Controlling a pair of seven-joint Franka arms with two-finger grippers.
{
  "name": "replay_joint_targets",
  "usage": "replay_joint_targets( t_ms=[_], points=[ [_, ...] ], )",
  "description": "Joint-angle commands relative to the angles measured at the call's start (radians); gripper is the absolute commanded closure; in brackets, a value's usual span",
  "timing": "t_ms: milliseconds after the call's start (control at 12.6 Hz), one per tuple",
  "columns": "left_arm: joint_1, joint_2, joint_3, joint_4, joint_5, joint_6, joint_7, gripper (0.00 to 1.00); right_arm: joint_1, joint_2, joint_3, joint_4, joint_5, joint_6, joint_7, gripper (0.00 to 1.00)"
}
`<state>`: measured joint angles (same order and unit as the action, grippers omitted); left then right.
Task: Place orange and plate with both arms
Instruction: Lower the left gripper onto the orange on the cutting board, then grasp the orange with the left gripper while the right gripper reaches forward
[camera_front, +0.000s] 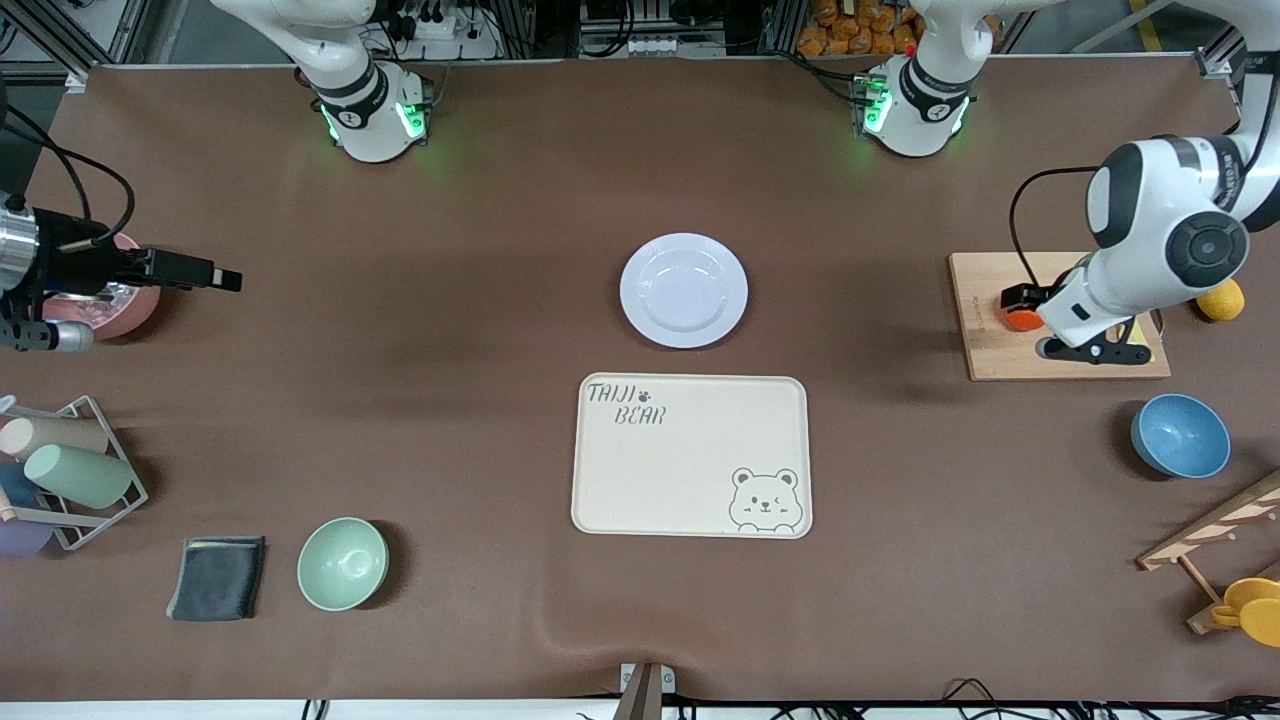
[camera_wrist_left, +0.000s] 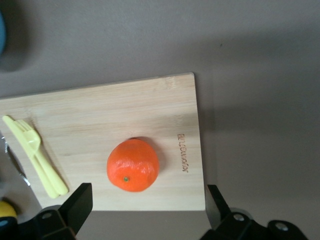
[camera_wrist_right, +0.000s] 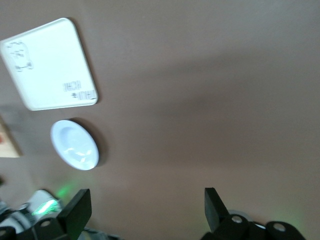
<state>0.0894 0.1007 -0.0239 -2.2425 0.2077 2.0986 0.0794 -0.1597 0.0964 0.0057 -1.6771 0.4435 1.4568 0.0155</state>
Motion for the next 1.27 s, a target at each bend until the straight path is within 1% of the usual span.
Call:
replay_joint_targets(
  t_ms=[0,158,316,474,633,791,949,1107,1186],
  points=[
    [0.015,0.034,-0.008,-0.046,0.096,0.06,0.014,0.0,-0.031,-0.004,0.014,-0.026,0.076,-0.006,0.012,0.0],
    [0.053,0.053,-0.01,-0.069,0.14,0.092,0.014,0.0,-0.041,0.006,0.013,-0.044,0.154,-0.006,0.012,0.0],
    [0.082,0.065,-0.01,-0.115,0.176,0.168,0.016,0.0,-0.038,0.006,0.013,-0.081,0.222,-0.004,0.012,0.0],
    [0.099,0.091,-0.01,-0.13,0.177,0.196,0.023,0.0,-0.026,0.011,0.014,-0.092,0.23,0.013,0.008,0.0],
    [0.099,0.106,-0.01,-0.143,0.177,0.207,0.023,0.0,-0.003,0.061,0.016,-0.09,0.238,0.048,0.011,0.0],
    [0.104,0.134,-0.01,-0.147,0.196,0.216,0.03,0.0,0.005,0.095,0.016,-0.099,0.317,0.044,0.011,0.0],
    [0.131,0.166,-0.01,-0.149,0.235,0.263,0.03,0.0,0.012,0.097,0.017,-0.136,0.339,0.05,0.011,0.0],
    [0.133,0.172,-0.01,-0.147,0.237,0.279,0.034,0.61,0.015,0.097,0.017,-0.193,0.406,0.066,-0.002,0.0],
    [0.128,0.159,-0.013,-0.146,0.237,0.275,0.045,0.69,0.019,0.094,0.017,-0.219,0.408,0.089,-0.008,0.0]
  ],
)
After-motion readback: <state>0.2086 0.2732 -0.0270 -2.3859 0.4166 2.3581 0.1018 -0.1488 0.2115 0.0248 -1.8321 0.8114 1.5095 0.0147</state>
